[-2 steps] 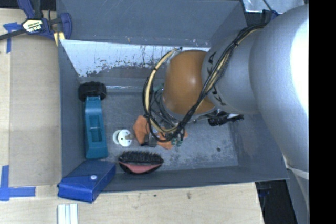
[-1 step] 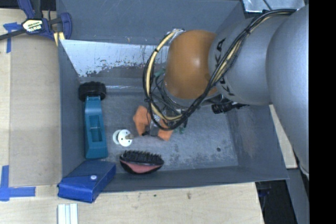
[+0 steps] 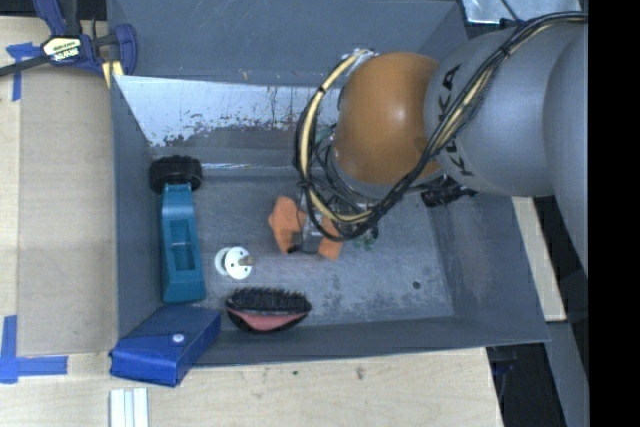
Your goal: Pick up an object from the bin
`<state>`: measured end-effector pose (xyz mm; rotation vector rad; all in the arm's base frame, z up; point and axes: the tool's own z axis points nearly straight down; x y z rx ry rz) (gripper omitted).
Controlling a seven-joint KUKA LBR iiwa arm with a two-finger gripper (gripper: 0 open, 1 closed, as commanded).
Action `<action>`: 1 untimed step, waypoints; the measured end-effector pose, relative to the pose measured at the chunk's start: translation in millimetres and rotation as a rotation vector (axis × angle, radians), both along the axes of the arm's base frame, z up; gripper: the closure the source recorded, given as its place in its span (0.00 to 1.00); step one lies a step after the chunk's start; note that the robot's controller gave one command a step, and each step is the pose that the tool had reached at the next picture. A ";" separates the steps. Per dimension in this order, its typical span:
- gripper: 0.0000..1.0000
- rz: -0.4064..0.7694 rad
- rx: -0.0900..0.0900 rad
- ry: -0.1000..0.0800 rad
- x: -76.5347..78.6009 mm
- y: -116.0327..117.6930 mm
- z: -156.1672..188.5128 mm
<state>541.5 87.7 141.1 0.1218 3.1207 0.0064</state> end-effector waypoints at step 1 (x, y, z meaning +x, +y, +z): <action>1.00 0.006 -0.006 0.028 -12.2 4.6 17.6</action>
Offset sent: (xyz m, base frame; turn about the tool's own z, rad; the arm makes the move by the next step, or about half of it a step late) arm 0.0319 0.0371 0.1969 -0.0539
